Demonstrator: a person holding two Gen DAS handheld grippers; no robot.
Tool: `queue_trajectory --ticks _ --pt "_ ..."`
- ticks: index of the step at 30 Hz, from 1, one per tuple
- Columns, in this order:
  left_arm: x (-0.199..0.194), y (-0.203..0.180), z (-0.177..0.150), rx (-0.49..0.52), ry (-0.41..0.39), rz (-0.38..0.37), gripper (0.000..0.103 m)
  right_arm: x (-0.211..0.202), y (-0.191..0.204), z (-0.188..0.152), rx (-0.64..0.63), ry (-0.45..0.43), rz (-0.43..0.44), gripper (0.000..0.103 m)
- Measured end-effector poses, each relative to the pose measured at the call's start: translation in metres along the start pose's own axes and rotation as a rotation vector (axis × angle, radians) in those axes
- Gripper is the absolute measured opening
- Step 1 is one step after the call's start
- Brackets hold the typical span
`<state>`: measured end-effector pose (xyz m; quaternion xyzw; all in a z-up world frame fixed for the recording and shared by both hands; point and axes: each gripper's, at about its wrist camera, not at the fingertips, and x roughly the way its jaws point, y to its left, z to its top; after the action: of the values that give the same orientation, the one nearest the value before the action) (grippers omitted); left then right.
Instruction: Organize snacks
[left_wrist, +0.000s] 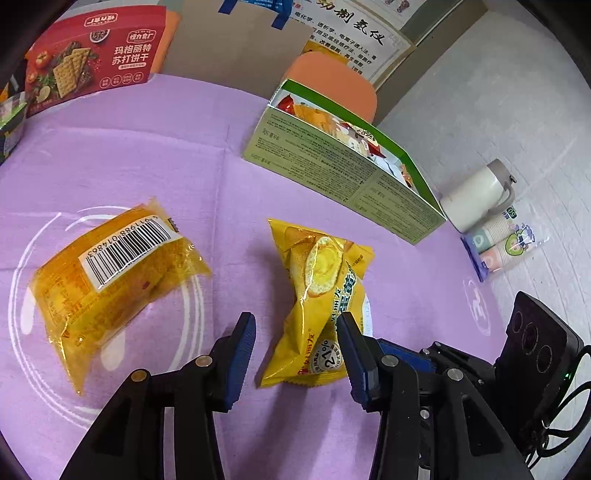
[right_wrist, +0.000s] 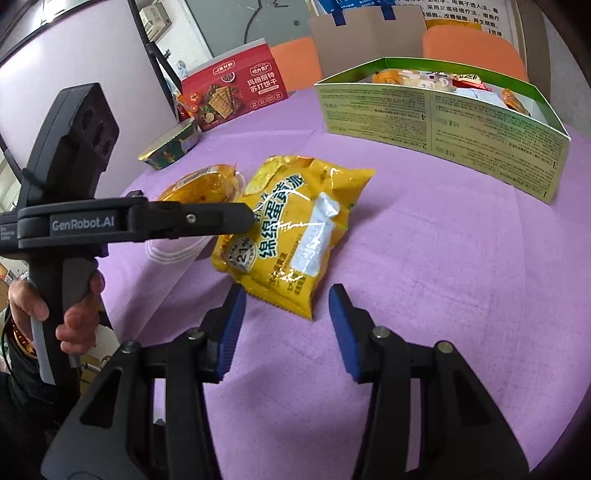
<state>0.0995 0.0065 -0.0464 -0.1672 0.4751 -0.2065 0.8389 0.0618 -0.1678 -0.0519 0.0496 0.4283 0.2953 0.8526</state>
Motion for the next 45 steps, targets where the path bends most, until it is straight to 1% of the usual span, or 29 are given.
queue_trajectory --ticks 1,4,9,10,11,12,15,17,20,23,26,32,37,42,45 --pt "0.001 -0.001 0.001 0.01 0.006 0.0 0.045 0.003 0.0 0.002 0.008 0.002 0.005 0.049" --pt "0.008 -0.004 0.005 0.036 0.026 0.01 0.045 0.005 0.003 0.005 0.017 -0.01 0.0 0.049" --pt "0.014 -0.007 0.008 0.053 0.04 -0.002 0.045 0.007 0.0 0.007 0.037 -0.023 -0.006 0.049" --pt "0.017 -0.009 0.009 0.064 0.044 -0.003 0.045 0.01 0.001 0.01 0.035 -0.022 -0.012 0.042" --pt "0.02 -0.01 0.009 0.07 0.05 -0.007 0.044 0.012 0.0 0.01 0.04 -0.015 -0.013 0.028" --pt "0.021 -0.011 0.008 0.07 0.051 -0.02 0.039 0.013 -0.002 0.011 0.056 -0.017 -0.007 0.027" --pt "0.019 -0.019 0.006 0.09 0.037 -0.005 0.035 0.006 -0.002 0.01 0.078 -0.029 -0.003 0.024" --pt "0.015 -0.027 0.007 0.106 0.028 -0.01 0.035 -0.005 -0.001 0.011 0.072 -0.051 -0.011 0.024" --pt "0.005 -0.043 0.016 0.136 -0.001 -0.038 0.035 -0.025 -0.003 0.02 0.075 -0.11 -0.024 0.024" --pt "-0.003 -0.065 0.031 0.187 -0.035 -0.054 0.035 -0.044 -0.009 0.033 0.076 -0.168 -0.046 0.024" --pt "-0.005 -0.083 0.05 0.227 -0.054 -0.065 0.035 -0.058 -0.018 0.047 0.079 -0.215 -0.076 0.024" --pt "0.011 -0.116 0.094 0.279 -0.065 -0.105 0.035 -0.074 -0.045 0.077 0.099 -0.282 -0.138 0.024" --pt "0.041 -0.133 0.129 0.294 -0.036 -0.135 0.035 -0.077 -0.081 0.097 0.131 -0.305 -0.177 0.024" --pt "0.081 -0.143 0.161 0.29 0.019 -0.154 0.035 -0.073 -0.124 0.113 0.203 -0.318 -0.19 0.024" --pt "0.106 -0.148 0.179 0.29 0.052 -0.159 0.035 -0.07 -0.143 0.122 0.225 -0.322 -0.215 0.024"
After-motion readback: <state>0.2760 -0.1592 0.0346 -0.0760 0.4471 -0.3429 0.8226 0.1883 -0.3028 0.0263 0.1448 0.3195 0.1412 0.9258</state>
